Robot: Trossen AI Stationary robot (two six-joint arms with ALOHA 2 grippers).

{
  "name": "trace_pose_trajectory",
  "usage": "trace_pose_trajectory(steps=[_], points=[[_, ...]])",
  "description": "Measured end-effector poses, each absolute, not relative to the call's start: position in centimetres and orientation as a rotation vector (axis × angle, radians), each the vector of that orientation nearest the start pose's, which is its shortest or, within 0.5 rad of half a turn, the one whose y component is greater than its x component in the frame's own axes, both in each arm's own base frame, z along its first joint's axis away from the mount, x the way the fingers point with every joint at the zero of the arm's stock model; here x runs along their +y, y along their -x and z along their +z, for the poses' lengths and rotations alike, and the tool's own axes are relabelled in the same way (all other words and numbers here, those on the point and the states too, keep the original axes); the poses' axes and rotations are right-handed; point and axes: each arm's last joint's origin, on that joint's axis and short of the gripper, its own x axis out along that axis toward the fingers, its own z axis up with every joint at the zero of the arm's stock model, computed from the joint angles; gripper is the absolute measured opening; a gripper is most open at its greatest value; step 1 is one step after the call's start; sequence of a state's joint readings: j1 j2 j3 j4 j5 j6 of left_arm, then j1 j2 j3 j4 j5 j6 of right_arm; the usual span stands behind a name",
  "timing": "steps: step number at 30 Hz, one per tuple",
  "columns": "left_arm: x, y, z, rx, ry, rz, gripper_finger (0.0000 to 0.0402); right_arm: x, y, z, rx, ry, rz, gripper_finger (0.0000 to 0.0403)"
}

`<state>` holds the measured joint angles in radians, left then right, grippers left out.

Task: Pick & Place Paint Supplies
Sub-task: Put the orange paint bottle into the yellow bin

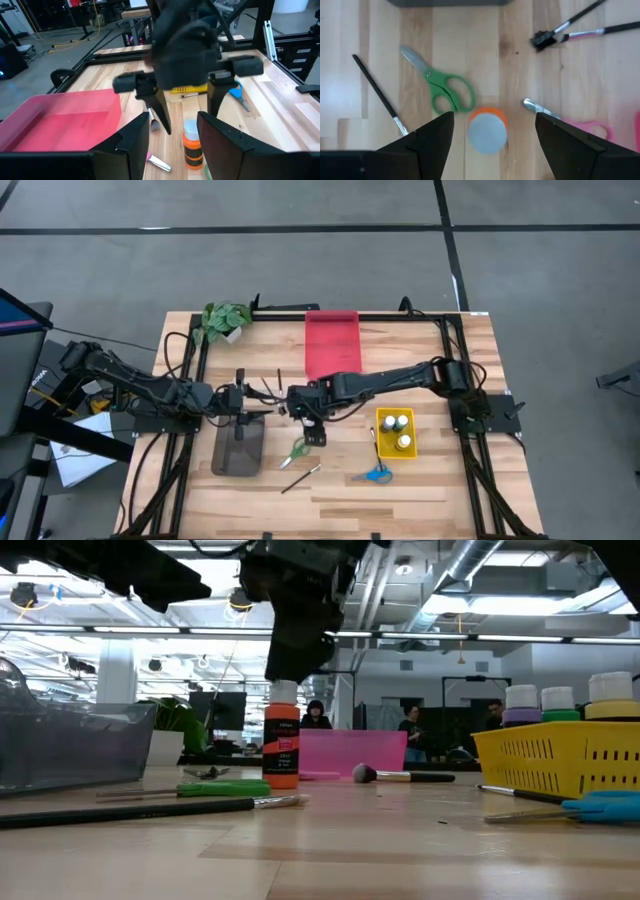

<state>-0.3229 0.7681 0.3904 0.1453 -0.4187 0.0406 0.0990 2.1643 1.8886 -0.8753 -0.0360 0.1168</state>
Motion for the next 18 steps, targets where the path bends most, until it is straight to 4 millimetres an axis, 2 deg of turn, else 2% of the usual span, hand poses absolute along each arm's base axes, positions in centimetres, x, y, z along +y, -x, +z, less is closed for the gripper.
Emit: trace_pose_trajectory(steps=[18], points=[[-4.33, -16.65, 23.07, 0.218, -0.124, 0.090, 0.0158, 5.11, -45.61, 22.30, 1.161, -0.057, 0.050, 0.0276]])
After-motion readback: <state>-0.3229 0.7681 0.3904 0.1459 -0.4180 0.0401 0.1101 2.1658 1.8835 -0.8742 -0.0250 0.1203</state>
